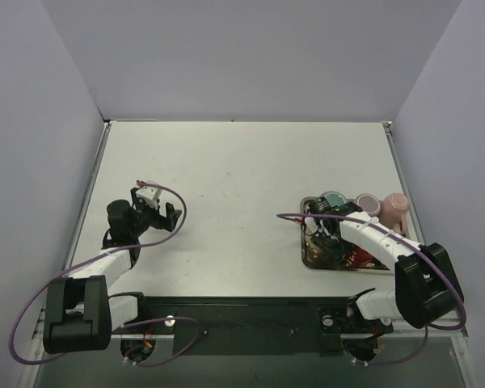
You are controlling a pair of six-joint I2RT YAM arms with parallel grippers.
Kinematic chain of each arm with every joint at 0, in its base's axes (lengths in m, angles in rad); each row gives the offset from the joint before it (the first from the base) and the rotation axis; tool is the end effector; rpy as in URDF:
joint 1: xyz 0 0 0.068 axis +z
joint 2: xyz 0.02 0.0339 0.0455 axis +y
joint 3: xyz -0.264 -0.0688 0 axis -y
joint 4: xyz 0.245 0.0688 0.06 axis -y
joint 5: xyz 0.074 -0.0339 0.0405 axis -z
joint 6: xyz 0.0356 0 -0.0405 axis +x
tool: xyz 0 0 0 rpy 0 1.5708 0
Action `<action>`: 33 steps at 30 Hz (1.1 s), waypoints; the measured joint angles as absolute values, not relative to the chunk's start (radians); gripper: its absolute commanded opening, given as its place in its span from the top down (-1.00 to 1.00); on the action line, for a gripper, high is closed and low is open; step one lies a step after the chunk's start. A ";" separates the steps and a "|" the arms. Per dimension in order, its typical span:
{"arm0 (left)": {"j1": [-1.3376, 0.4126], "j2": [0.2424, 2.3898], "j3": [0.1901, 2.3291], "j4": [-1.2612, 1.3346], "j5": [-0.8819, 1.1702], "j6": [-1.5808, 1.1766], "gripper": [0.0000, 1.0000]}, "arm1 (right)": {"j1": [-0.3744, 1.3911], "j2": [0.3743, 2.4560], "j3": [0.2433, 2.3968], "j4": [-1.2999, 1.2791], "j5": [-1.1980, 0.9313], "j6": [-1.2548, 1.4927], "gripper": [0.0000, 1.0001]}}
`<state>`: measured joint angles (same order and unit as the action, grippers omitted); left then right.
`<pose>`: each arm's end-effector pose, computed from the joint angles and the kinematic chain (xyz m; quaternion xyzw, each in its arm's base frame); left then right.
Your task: Turn the mug right side up
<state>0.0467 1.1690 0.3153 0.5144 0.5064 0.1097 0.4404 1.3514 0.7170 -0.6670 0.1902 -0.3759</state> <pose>0.2227 -0.0069 0.1763 0.1695 0.7854 -0.1602 0.5734 0.2059 0.0896 0.1693 -0.3798 0.9105 -0.0897 0.1366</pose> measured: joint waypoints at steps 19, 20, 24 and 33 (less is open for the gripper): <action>0.042 1.173 0.309 0.534 0.555 0.128 -0.97 | 0.392 1.229 0.671 -0.579 0.072 -0.348 1.00; 0.041 1.174 0.309 0.533 0.559 0.131 -0.97 | 0.394 1.211 0.671 -0.590 0.068 -0.348 1.00; 0.040 1.175 0.313 0.509 0.576 0.144 -0.97 | 0.401 1.076 0.671 -0.636 0.063 -0.352 1.00; 0.039 1.180 0.651 0.043 0.749 0.212 -0.89 | 0.412 0.755 0.696 -0.690 0.001 -0.368 1.00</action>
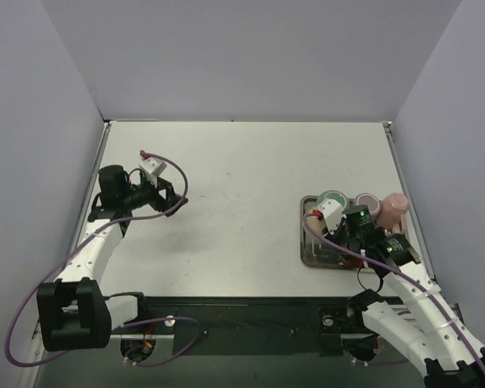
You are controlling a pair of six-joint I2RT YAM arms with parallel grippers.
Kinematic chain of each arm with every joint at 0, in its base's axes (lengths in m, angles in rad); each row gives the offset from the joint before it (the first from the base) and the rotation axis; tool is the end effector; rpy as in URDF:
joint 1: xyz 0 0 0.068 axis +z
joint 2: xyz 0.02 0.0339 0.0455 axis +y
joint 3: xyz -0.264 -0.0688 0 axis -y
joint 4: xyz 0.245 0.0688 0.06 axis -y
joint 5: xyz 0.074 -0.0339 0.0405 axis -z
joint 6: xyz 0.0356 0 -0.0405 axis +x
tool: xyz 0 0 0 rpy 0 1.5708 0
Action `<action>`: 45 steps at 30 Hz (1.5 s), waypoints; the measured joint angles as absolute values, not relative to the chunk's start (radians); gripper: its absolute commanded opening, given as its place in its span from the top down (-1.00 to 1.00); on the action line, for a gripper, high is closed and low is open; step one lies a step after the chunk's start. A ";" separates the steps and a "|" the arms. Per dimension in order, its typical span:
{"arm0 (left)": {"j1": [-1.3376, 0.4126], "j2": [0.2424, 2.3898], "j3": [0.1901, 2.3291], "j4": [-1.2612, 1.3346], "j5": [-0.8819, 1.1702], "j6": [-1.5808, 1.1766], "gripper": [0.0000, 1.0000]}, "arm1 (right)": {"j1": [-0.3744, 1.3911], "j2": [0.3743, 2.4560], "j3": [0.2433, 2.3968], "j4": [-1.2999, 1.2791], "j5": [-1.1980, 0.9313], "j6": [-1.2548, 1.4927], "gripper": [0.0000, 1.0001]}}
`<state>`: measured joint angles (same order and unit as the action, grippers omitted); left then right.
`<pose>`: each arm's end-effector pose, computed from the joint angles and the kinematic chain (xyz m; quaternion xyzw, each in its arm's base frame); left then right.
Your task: Turn the mug right side up
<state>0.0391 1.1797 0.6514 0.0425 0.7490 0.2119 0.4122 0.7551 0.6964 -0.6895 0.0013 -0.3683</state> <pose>0.2505 -0.0145 0.2392 0.2569 0.7778 -0.2507 0.5159 0.1431 0.0625 0.2654 -0.3485 0.8478 0.0082 0.3997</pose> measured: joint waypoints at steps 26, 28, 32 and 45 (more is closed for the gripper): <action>-0.381 1.097 1.025 0.273 1.185 -0.780 -0.63 | 0.848 0.888 0.925 -0.047 -0.437 -0.127 1.00; -0.398 1.102 1.021 0.318 1.180 -0.834 -0.49 | 0.855 0.899 0.928 -0.021 -0.440 -0.124 1.00; -0.425 1.121 1.013 0.453 1.170 -0.961 -0.16 | 0.862 0.940 0.933 0.016 -0.442 -0.115 1.00; -0.412 1.158 1.119 0.022 1.097 -0.664 1.00 | 0.837 0.990 0.935 0.060 -0.328 -0.118 -0.43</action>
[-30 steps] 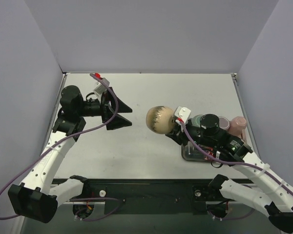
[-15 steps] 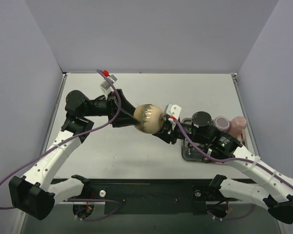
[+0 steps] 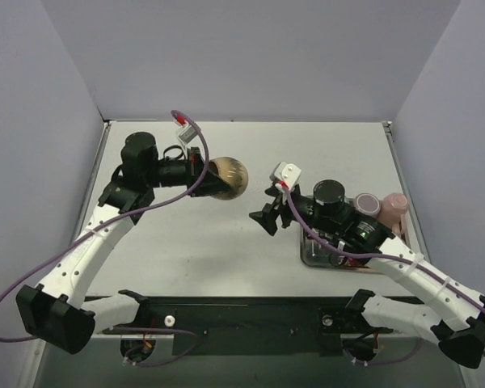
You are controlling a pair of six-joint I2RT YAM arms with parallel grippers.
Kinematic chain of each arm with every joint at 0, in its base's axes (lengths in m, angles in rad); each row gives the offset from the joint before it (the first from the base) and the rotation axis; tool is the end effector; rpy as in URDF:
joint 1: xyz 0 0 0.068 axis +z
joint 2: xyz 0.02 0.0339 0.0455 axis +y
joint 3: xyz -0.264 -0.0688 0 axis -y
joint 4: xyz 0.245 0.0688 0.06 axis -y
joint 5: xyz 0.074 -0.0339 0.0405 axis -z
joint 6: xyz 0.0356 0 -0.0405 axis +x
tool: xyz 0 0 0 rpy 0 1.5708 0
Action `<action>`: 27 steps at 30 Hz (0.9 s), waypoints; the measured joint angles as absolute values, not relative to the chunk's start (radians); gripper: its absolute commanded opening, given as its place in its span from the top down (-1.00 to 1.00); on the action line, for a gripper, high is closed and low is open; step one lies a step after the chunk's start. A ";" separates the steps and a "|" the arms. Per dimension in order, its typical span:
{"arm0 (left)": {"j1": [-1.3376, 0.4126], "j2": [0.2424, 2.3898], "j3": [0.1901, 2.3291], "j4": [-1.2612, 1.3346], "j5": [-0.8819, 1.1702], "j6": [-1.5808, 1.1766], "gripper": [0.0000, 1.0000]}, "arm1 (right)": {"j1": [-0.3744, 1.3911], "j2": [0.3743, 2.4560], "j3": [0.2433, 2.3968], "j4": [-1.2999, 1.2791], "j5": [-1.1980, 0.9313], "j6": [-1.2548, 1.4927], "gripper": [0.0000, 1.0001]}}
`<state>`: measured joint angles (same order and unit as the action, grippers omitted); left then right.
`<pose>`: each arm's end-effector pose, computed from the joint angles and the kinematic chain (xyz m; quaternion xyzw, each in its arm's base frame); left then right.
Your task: Turn the mug right side up
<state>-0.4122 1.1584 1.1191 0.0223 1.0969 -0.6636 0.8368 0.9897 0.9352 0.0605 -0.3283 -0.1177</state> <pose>0.2178 -0.1298 0.4042 0.2863 0.6495 -0.6258 0.3233 0.1460 0.1790 0.3814 -0.4224 0.5646 0.3540 0.6144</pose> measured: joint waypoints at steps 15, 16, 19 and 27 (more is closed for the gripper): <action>-0.265 1.525 1.196 -0.780 0.132 0.336 1.00 | 0.430 0.925 0.943 -0.358 0.110 -0.007 -0.60; -0.247 1.565 1.197 -0.783 0.122 0.359 1.00 | 0.379 0.938 0.933 -0.370 0.112 0.015 -0.59; -0.191 1.665 1.213 -0.795 0.127 0.412 1.00 | 0.256 0.981 0.898 -0.397 0.096 0.065 -0.54; -0.080 1.842 1.380 -0.822 0.218 0.488 0.36 | 0.136 1.170 0.871 -0.435 0.061 0.104 -0.26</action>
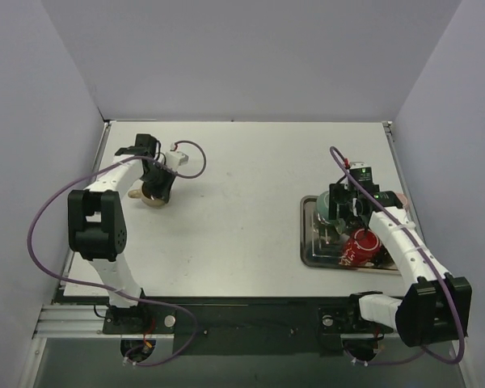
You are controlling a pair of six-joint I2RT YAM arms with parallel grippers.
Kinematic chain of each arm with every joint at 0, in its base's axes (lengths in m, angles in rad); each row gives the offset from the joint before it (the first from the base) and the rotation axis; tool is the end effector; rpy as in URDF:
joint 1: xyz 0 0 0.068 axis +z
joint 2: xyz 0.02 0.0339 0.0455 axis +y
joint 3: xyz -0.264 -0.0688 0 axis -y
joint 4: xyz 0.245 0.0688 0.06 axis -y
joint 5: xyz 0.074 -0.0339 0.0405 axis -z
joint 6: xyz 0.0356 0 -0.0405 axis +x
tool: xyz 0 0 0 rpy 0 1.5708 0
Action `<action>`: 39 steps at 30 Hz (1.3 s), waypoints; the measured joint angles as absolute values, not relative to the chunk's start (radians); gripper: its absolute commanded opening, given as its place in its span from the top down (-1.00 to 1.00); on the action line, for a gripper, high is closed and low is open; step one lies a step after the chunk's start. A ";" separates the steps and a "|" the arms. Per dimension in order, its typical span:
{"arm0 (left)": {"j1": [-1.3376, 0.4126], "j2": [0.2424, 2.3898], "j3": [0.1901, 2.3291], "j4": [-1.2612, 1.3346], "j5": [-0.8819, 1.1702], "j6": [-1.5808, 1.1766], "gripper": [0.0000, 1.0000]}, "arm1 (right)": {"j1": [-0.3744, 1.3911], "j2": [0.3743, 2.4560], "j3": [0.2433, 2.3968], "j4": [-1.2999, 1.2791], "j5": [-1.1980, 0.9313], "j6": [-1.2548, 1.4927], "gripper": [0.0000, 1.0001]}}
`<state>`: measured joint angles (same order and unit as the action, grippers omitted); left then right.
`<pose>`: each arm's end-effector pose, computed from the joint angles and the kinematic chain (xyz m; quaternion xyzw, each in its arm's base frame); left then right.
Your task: Turn the mug right side up
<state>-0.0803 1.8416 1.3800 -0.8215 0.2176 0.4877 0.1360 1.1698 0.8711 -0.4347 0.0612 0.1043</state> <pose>0.3658 -0.0371 0.2082 0.2906 0.9400 -0.0764 0.1613 0.2481 0.0318 0.2685 -0.0020 0.9133 0.0210 0.4068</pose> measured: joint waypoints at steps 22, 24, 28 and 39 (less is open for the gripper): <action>-0.025 1.436 1.373 -0.811 0.488 0.518 -0.46 | 0.138 1.446 0.845 -0.364 0.040 0.019 0.20; -0.028 1.403 1.367 -0.805 0.501 0.510 -0.48 | 0.144 1.448 0.843 -0.359 0.040 0.012 0.40; -0.035 1.360 1.345 -0.801 0.523 0.501 -0.50 | 0.145 1.464 0.841 -0.347 0.051 0.002 0.91; -0.074 1.276 1.338 -0.834 0.716 0.396 -0.68 | 0.273 1.317 0.819 -0.326 0.062 -0.008 1.00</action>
